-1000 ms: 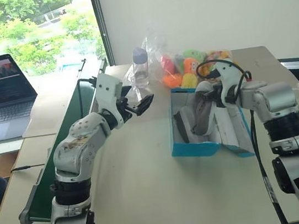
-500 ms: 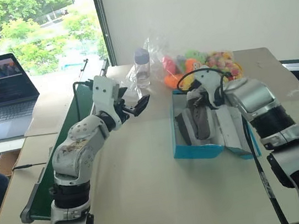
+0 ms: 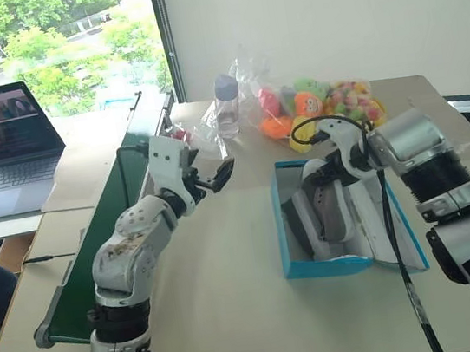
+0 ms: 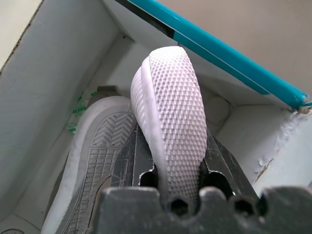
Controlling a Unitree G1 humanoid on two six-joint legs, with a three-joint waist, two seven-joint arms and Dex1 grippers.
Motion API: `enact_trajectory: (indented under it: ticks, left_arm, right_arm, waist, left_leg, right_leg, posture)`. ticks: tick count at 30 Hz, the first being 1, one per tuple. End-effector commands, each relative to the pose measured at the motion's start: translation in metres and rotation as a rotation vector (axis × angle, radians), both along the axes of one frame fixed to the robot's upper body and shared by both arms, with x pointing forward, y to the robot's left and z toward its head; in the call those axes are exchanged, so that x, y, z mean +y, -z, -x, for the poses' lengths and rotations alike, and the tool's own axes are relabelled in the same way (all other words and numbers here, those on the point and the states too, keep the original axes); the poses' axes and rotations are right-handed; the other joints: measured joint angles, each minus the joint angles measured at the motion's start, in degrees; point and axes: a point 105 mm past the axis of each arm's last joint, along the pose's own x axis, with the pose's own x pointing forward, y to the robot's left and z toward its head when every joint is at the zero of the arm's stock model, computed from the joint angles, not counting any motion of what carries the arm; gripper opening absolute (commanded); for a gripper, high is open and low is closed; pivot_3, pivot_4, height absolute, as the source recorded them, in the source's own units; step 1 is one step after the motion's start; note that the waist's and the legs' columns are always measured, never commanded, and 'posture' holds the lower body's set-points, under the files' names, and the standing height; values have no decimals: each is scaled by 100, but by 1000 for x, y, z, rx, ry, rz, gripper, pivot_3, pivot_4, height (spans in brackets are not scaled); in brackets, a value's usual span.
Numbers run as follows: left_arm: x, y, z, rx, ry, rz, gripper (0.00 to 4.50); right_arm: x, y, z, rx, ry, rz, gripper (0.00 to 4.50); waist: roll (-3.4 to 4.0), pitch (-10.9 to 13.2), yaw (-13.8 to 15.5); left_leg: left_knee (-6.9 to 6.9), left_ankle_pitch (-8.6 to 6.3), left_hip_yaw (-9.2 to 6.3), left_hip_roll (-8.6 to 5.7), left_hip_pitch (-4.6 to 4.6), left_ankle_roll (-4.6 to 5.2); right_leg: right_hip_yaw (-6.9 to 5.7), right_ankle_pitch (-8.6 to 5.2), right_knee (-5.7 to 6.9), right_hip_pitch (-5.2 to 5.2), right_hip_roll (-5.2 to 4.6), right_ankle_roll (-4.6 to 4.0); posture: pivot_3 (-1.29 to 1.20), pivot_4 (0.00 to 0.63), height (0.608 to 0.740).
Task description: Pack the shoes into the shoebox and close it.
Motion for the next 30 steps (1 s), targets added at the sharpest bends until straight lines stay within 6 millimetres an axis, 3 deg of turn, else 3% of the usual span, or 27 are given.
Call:
enact_trajectory:
  ticks: [1,4,12,14,16,22,24,30]
  left_arm:
    - [-1,-17,7,-83,-3,8,4453]
    - [1,-17,8,-82,-14,10,4453]
    - [0,-17,11,-79,-18,0,4453]
    - [0,-18,10,-78,-20,-1,4500]
    - [1,-18,10,-78,-22,-5,4500]
    - [-1,-19,9,-77,-17,-3,4500]
    - [-3,-19,9,-78,-9,-2,4500]
    - [-6,-19,7,-77,6,0,4500]
  right_arm:
    - [-2,-5,3,10,-20,15,496]
    - [-8,7,8,48,-22,34,496]
    - [-20,62,15,106,-53,147,496]
    - [-17,67,15,109,-58,144,1394]
    - [-13,67,16,100,-87,143,1968]
    - [-10,57,12,67,-79,130,4035]
    - [-13,38,9,9,-101,183,4421]
    - [-1,-18,18,-51,-115,120,4421]
  waist:
    - [0,0,0]
    - [0,0,6]
    - [-18,-13,21]
    - [-31,-22,18]
    - [-31,-22,25]
    - [-35,-24,24]
    - [-35,-24,24]
    - [-20,-15,11]
  left_leg:
    - [0,0,0,0,0,0]
    - [0,0,0,0,0,1]
    - [5,-2,-7,0,6,2]
    - [5,-3,-10,2,17,2]
    - [5,-3,-9,2,24,0]
    - [14,-27,-11,-2,27,-42]
    - [15,-27,-11,-1,27,-43]
    - [16,-15,-9,0,-4,-22]
  right_leg:
    - [0,0,0,0,0,0]
    - [0,0,0,0,0,0]
    - [-7,-1,-5,16,0,2]
    - [-10,-3,-6,26,1,3]
    - [-10,-23,-5,33,0,34]
    - [-8,-26,1,35,-8,40]
    - [-8,-26,3,35,-8,40]
    - [-6,-1,6,0,-9,2]
  posture:
    - [0,150,740]
    - [0,150,740]
    - [0,150,740]
    - [0,150,740]
    - [0,150,740]
    - [0,150,740]
    - [0,150,740]
    - [0,150,740]
